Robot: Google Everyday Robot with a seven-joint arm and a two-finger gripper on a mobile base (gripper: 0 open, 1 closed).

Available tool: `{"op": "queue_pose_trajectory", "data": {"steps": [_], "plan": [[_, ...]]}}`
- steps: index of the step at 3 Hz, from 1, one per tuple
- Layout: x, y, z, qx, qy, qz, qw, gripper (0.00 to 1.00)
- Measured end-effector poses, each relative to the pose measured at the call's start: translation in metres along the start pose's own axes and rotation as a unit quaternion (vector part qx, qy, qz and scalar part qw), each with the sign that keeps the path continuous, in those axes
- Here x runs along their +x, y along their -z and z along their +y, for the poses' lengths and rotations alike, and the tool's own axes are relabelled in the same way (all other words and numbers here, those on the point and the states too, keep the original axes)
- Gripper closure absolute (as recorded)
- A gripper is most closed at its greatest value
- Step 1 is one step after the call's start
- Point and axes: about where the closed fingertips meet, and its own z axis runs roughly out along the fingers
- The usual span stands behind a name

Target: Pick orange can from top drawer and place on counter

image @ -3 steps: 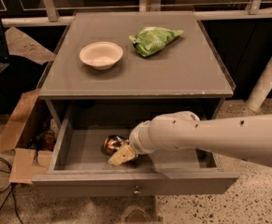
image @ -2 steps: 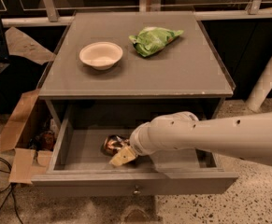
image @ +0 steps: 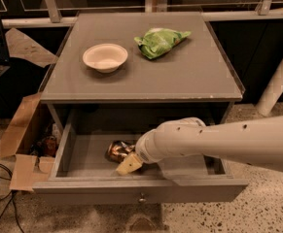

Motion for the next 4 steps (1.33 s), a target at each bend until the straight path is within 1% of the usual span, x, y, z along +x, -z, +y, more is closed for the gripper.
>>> {"op": "queue_pose_trajectory", "data": {"steps": [1, 2, 4], "plan": [[0.0065, -0.0036, -0.0003, -0.005, -0.004, 0.009, 0.9999, 0.22], [0.0066, -0.0037, -0.0002, -0.005, -0.004, 0.010, 0.9999, 0.47], [0.0066, -0.0037, -0.0002, -0.005, -0.004, 0.010, 0.9999, 0.94]]}}
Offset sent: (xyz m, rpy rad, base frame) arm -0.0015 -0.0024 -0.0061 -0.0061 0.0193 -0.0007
